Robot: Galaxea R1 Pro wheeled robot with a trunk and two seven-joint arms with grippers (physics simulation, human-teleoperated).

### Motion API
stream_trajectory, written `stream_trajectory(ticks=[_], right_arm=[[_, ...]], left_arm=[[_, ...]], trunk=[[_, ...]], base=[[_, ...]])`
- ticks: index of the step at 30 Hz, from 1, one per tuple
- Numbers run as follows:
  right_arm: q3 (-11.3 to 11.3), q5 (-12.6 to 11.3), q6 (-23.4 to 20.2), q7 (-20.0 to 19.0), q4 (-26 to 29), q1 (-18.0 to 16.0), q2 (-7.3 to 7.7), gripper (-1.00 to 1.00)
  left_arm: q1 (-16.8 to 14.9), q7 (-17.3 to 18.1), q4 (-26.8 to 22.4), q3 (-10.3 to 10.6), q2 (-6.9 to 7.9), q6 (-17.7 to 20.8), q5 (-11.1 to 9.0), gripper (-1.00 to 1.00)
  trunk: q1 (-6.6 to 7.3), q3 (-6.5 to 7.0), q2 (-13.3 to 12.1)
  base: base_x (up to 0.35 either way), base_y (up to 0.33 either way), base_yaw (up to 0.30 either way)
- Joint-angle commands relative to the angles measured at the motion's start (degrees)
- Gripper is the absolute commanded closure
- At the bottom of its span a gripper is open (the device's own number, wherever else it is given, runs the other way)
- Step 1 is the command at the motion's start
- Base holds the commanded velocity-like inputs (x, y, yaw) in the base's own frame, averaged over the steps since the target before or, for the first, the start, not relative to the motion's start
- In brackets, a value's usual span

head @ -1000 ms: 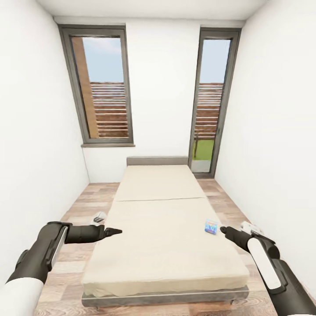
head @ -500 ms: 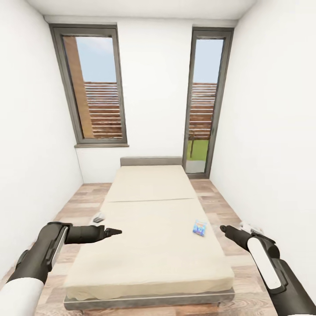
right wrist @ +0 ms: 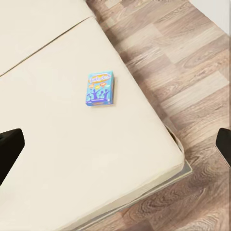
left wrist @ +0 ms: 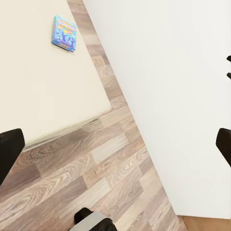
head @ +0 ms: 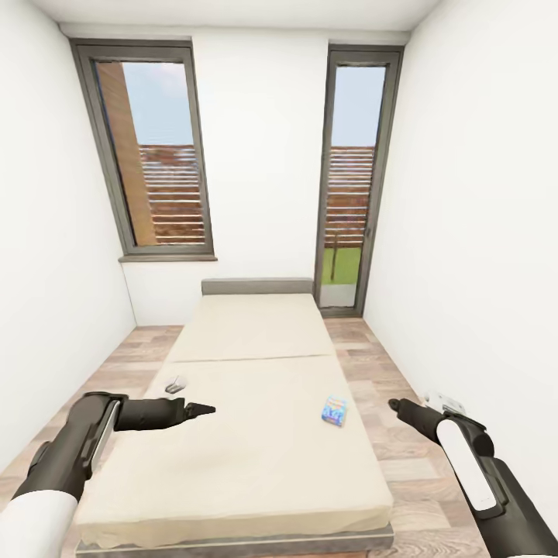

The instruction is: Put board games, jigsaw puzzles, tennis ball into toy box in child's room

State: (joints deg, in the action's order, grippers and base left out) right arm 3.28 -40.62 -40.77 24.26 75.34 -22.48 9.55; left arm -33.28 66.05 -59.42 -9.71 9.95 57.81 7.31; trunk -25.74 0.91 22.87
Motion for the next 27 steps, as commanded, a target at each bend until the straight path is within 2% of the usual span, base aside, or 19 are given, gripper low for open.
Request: stream_trajectory(ticks=[1, 27], right_arm=[[0.0, -0.6, -0.1, 0.5, 0.0, 0.0, 0.02, -1.00], [0.0, -0.7, 0.0, 0.4, -0.3, 0.0, -0.05, -1.00]], left_arm=[[0.0, 0.6, 0.0, -0.1, -0.05, 0.4, 0.6, -1.00], [0.0, 0.6, 0.0, -0.1, -0.20, 0.4, 0.7, -1.00]], trunk=[[-0.04, -0.03, 0.0], [-0.04, -0.03, 0.0]], base=[[0.136, -0.286, 0.000], [0.137, -0.286, 0.000]])
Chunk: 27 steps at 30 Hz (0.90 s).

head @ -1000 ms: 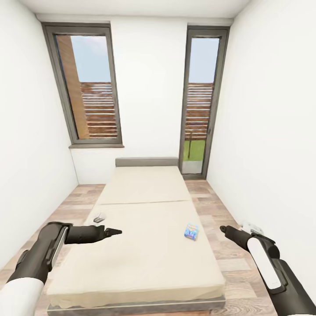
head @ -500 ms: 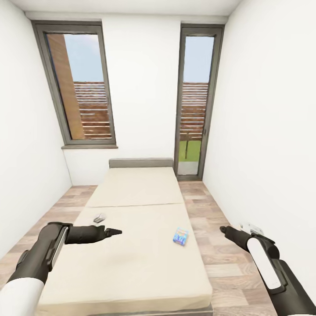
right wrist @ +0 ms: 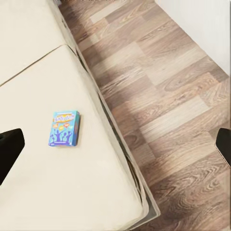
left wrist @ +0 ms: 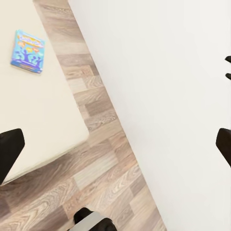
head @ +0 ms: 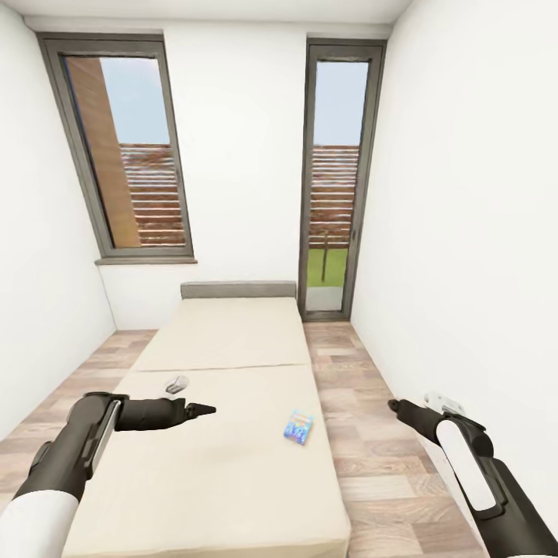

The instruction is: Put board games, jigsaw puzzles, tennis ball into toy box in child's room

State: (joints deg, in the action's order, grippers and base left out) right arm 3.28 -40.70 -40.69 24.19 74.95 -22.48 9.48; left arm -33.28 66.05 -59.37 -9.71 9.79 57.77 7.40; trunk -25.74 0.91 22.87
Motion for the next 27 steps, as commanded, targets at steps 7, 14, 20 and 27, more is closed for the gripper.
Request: stream_trajectory(ticks=[7, 14, 20, 27], right_arm=[[0.0, -0.6, -0.1, 0.5, 0.0, 0.0, 0.02, -1.00], [0.0, -0.6, -0.1, 0.5, 0.0, 0.0, 0.01, -1.00], [0.0, -0.6, -0.1, 0.5, 0.0, 0.0, 0.01, -1.00], [0.0, -0.6, -0.1, 0.5, 0.0, 0.0, 0.01, -1.00]], left_arm=[[0.0, 0.6, 0.0, -0.1, -0.55, 0.4, 0.6, -1.00], [0.0, 0.6, 0.0, -0.1, -0.62, 0.4, 0.6, -1.00], [0.0, 0.6, 0.0, -0.1, -0.64, 0.4, 0.6, -1.00], [0.0, 0.6, 0.0, -0.1, -0.65, 0.4, 0.6, -1.00]], trunk=[[-0.04, -0.03, 0.0], [-0.04, -0.03, 0.0], [-0.04, -0.03, 0.0], [-0.04, -0.03, 0.0]], base=[[0.137, -0.286, 0.000], [0.137, -0.286, 0.000], [0.137, -0.286, 0.000], [0.151, -0.257, 0.000]])
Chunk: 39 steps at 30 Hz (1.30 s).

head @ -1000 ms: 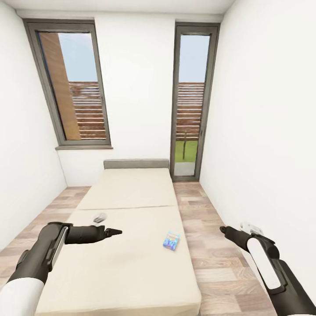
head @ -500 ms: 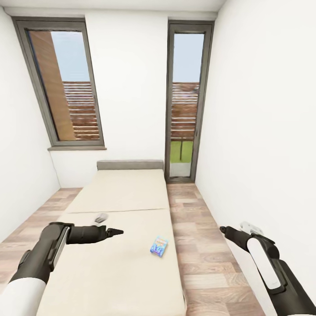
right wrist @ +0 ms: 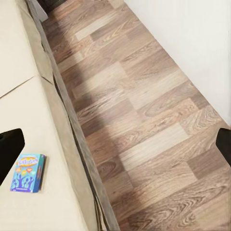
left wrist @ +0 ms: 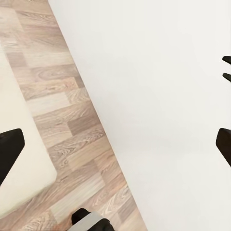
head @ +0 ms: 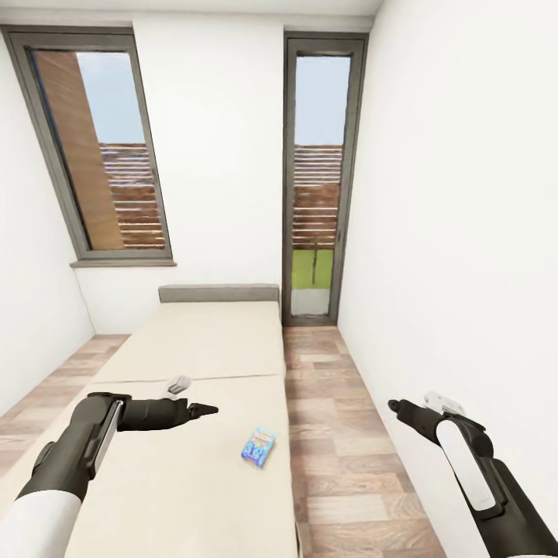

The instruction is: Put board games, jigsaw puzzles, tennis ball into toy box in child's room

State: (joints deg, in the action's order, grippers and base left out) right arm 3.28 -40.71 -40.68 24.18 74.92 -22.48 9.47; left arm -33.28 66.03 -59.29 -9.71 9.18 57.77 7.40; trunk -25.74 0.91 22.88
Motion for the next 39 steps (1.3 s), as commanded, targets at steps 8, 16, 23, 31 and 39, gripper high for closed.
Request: stream_trajectory(ticks=[8, 16, 23, 31, 39], right_arm=[[0.0, -0.6, -0.1, 0.5, 0.0, 0.0, 0.02, -1.00], [0.0, -0.6, 0.0, 0.5, 0.0, 0.0, 0.02, -1.00], [-0.2, -0.5, -0.2, 0.6, 0.0, 0.0, -0.05, -1.00], [-0.2, -0.5, 0.0, 0.6, 0.0, 0.0, -0.06, -1.00], [-0.2, -0.6, 0.0, 0.6, 0.0, 0.0, -0.07, -1.00]], left_arm=[[0.0, 0.6, 0.0, -0.1, -0.07, 0.4, 0.6, -1.00], [0.0, 0.6, 0.0, -0.1, -0.13, 0.4, 0.6, -1.00], [0.0, 0.6, 0.0, -0.1, -0.13, 0.4, 0.5, -1.00], [0.0, 0.6, 0.0, -0.1, -0.13, 0.4, 0.5, -1.00], [0.0, 0.6, 0.0, -0.1, -0.13, 0.4, 0.6, -1.00]], trunk=[[-0.04, -0.03, 0.0], [-0.04, -0.05, 0.0], [-0.04, -0.06, 0.0], [-0.04, -0.07, 0.0], [-0.04, -0.07, 0.0]], base=[[0.188, -0.167, 0.000], [0.188, -0.152, 0.028], [0.072, -0.060, 0.010], [0.002, -0.002, 0.000], [0.110, 0.000, 0.000]])
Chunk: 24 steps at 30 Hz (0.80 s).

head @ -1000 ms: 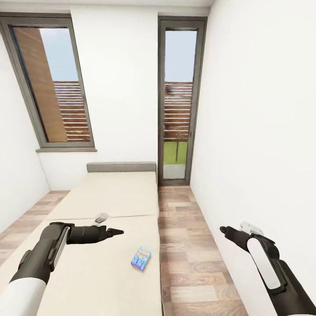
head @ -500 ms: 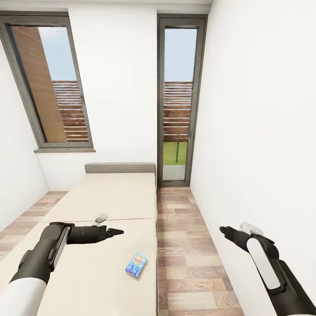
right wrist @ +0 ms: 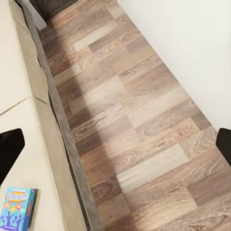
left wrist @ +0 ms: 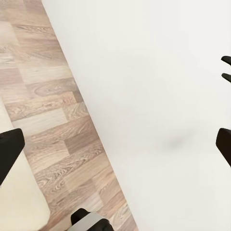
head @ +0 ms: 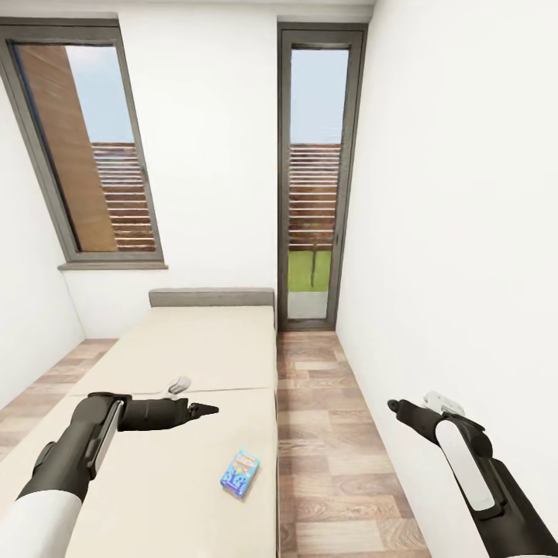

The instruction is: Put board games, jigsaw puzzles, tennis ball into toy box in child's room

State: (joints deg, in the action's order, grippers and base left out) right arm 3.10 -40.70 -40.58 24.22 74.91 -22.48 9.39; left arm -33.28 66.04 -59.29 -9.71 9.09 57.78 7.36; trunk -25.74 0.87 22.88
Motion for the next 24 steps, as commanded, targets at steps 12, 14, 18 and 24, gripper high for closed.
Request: stream_trajectory(ticks=[12, 14, 18, 24], right_arm=[[-0.3, -0.2, -0.1, 0.8, 0.1, 0.0, -0.10, -1.00], [-0.3, -0.1, -0.1, 0.7, 0.1, 0.0, -0.08, -1.00], [-0.4, -0.1, -0.3, 0.7, -0.1, 0.0, -0.15, -1.00], [-0.4, -0.2, -0.1, 0.6, -0.1, 0.0, -0.15, -1.00]], left_arm=[[0.0, 0.6, 0.0, -0.1, -0.03, 0.4, 0.6, -1.00], [0.0, 0.6, 0.0, -0.1, -0.03, 0.4, 0.6, -1.00], [0.0, 0.6, 0.0, -0.1, -0.03, 0.4, 0.6, -1.00], [0.0, 0.6, 0.1, -0.1, -0.05, 0.4, 0.6, -1.00]], trunk=[[-0.04, -0.12, 0.0], [-0.04, -0.15, 0.0], [-0.04, -0.16, 0.0], [-0.04, -0.16, 0.0]], base=[[0.100, 0.000, 0.018], [0.061, 0.000, 0.035], [0.007, 0.000, 0.004], [0.001, 0.000, 0.001]])
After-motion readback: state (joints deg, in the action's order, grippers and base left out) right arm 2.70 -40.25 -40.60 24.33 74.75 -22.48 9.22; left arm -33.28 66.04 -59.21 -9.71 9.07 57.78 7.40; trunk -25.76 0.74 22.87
